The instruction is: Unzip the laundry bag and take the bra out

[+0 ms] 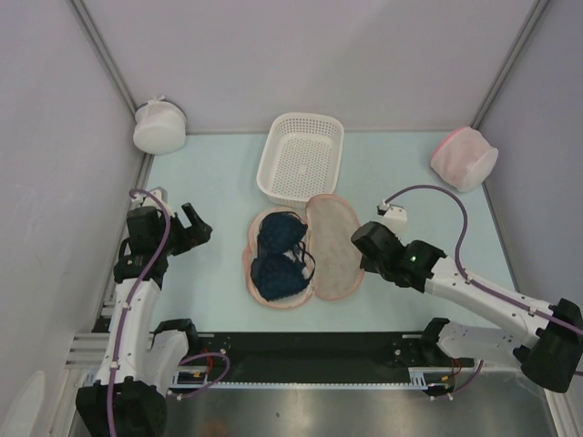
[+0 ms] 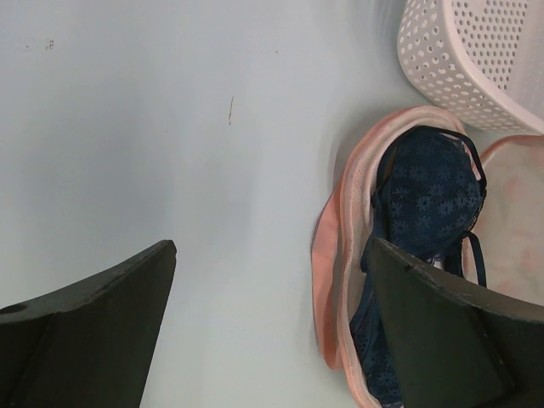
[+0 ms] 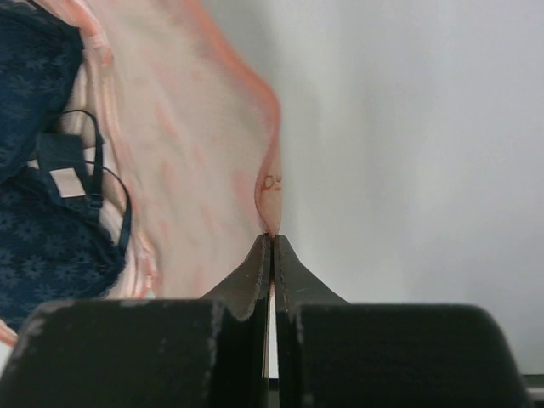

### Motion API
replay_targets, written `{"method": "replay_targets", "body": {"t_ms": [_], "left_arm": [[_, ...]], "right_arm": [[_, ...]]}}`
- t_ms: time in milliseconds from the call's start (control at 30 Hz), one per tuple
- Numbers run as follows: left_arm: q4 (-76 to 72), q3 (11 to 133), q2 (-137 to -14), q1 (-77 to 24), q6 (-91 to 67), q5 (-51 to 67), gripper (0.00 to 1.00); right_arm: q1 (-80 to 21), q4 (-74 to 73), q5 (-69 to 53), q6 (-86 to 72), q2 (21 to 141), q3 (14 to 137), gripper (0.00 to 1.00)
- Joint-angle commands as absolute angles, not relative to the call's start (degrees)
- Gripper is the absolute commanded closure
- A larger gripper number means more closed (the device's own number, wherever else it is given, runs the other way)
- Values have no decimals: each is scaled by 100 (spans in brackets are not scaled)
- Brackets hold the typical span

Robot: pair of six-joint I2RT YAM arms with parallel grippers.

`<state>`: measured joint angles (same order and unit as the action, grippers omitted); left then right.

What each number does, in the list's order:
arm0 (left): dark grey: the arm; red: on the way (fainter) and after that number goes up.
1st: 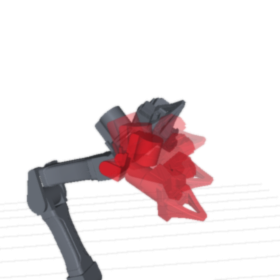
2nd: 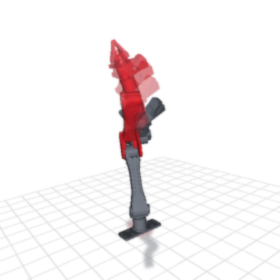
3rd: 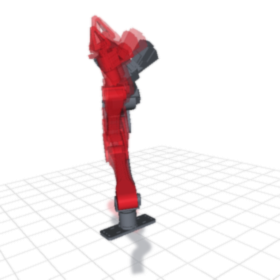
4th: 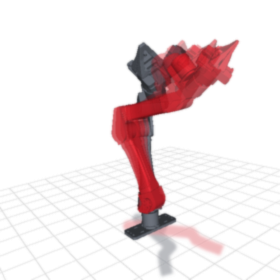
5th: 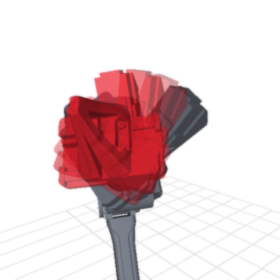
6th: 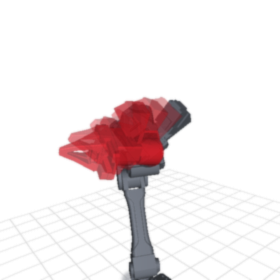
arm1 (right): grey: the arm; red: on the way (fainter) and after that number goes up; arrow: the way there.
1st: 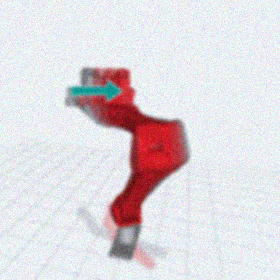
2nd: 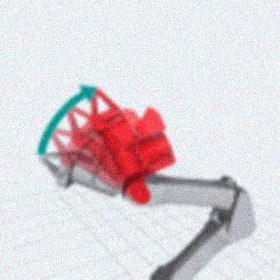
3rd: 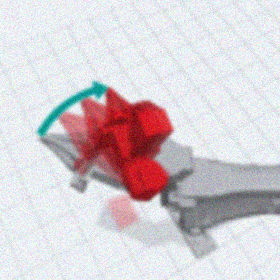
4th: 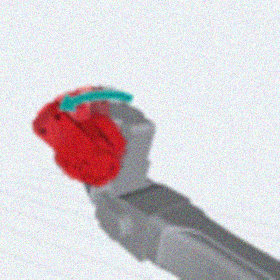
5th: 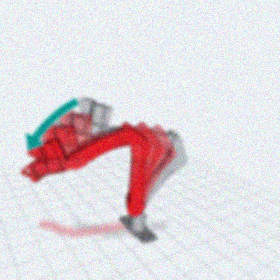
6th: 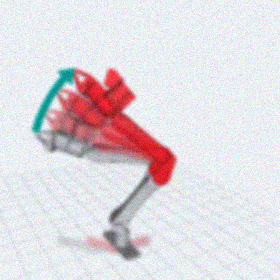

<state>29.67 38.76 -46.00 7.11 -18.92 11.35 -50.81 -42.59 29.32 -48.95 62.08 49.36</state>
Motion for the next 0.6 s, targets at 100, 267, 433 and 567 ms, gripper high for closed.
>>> {"method": "replay_targets", "body": {"t_ms": [100,267,433,567], "left_arm": [[2769,3964,-4553,765,-1749,1336,0],[2786,3946,-4500,765,-1740,1283,0],[2804,3911,-4333,756,-1740,1108,0],[2795,3894,-4289,651,-1731,1046,2]], "right_arm": [[-5019,-4834,3384,-5414,5643,4659,100],[-5001,-4948,3340,-5572,5484,4439,99],[-4992,-4992,3287,-5590,5555,4386,89],[-4983,-5115,3401,-5511,5625,4544,42]]}}
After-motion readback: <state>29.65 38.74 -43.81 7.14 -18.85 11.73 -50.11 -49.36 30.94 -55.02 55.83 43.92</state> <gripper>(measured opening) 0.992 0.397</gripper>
